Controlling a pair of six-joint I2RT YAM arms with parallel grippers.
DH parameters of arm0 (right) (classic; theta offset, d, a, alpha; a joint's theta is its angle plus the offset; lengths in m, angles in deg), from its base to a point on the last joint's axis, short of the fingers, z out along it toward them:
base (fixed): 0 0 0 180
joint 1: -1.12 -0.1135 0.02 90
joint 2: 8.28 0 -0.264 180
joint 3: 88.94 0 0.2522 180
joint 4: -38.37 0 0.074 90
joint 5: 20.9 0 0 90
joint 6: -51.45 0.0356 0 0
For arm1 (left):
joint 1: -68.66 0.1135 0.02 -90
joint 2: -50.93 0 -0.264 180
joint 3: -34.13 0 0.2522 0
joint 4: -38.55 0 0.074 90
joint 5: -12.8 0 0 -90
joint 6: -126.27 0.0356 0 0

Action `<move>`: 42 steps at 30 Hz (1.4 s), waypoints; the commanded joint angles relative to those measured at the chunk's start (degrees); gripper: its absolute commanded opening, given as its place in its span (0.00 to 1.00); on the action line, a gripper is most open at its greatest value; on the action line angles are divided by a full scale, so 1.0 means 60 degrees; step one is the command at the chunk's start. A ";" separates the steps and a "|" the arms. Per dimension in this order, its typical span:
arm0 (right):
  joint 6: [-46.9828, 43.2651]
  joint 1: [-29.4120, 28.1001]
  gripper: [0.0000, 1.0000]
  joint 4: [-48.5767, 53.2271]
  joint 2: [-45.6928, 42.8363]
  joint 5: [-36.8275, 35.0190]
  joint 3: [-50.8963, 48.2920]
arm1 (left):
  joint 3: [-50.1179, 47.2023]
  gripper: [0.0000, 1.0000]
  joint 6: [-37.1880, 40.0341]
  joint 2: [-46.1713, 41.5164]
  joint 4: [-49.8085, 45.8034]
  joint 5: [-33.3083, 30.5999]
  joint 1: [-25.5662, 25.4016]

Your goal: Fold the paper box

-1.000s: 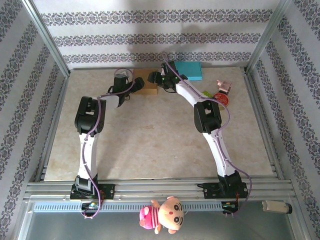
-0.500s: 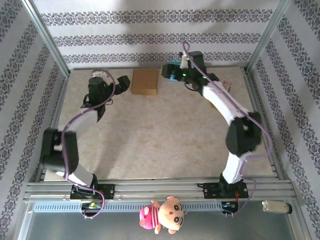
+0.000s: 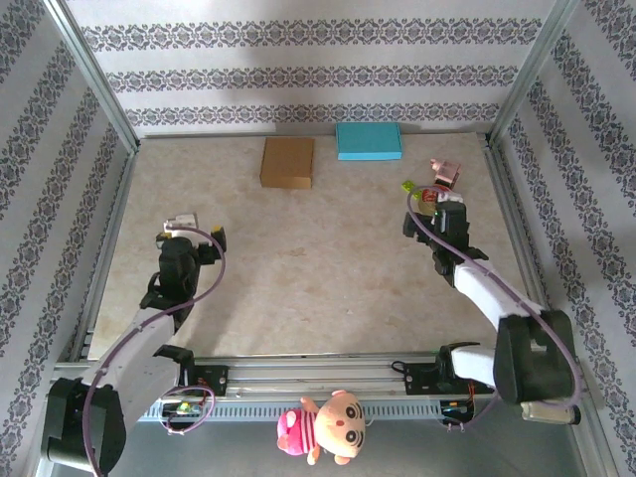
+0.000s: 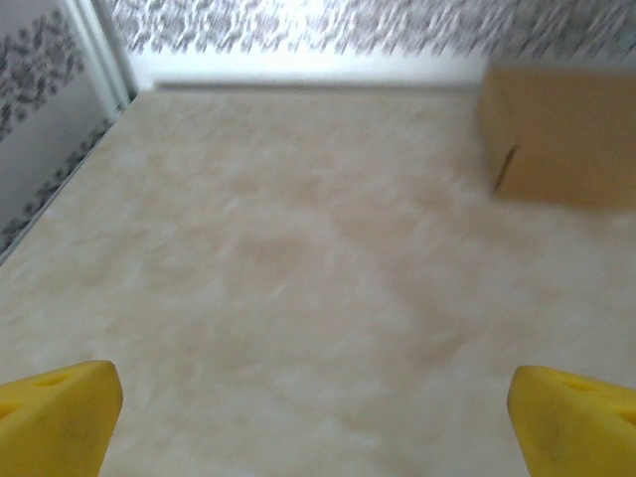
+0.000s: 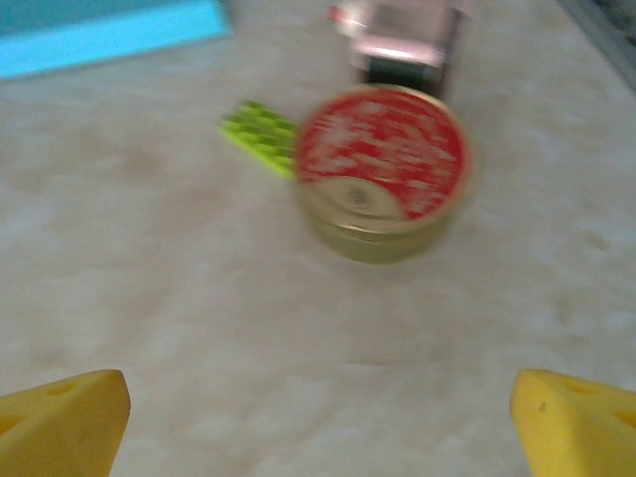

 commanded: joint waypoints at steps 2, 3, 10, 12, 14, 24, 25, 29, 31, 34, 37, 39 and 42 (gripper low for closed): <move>-0.1254 0.0232 0.98 -0.2359 0.1784 -0.0897 0.0435 | -0.0738 1.00 0.1417 0.1076 0.2802 -0.0546 0.0574; -0.1453 0.0271 0.98 -0.3043 0.2304 -0.0777 0.0418 | -0.0847 1.00 0.1240 0.1564 0.3297 -0.0047 0.0894; -0.1983 0.0450 0.98 -0.5263 0.1800 0.1493 -0.1062 | 0.0002 1.00 0.0978 0.3885 0.4319 0.2050 0.1679; -0.2048 0.0683 0.98 -0.7318 0.2174 0.2433 -0.1943 | -0.0061 1.00 0.0559 0.4133 0.5174 0.2423 0.1846; -0.1985 0.0712 0.98 -0.8092 0.2370 0.2639 -0.2210 | -0.0386 1.00 -0.0089 0.4289 0.5986 0.3128 0.2224; -0.1950 0.0605 0.98 -0.7549 0.2203 0.1819 -0.2072 | 0.0550 0.99 -0.0023 0.6313 0.6034 0.3199 0.2068; -0.1948 0.0605 0.98 -0.7562 0.2210 0.1817 -0.2066 | 0.0535 0.99 0.0079 0.6586 0.6514 0.2990 0.1922; -0.1946 0.0610 0.98 -0.7563 0.2200 0.1830 -0.2066 | 0.0245 0.99 0.0381 0.6658 0.7210 0.3756 0.1902; -0.1935 0.0606 0.98 -0.7556 0.2198 0.1824 -0.2067 | 0.0349 0.99 0.0465 0.6602 0.6947 0.4006 0.1902; -0.1947 0.0606 0.98 -0.7563 0.2200 0.1820 -0.2057 | 0.0700 0.99 0.0597 0.6680 0.6438 0.4354 0.1902; -0.1948 0.0603 0.98 -0.7534 0.2223 0.1815 -0.2037 | 0.0685 0.99 0.0592 0.6699 0.6473 0.4370 0.1902; -0.1956 0.0614 0.98 -0.7530 0.2216 0.1809 -0.2044 | 0.0756 0.99 0.0619 0.6635 0.6233 0.4375 0.1902; -0.1936 0.0610 0.98 -0.7548 0.2200 0.1833 -0.2063 | 0.0725 0.99 0.0606 0.6643 0.6298 0.4376 0.1902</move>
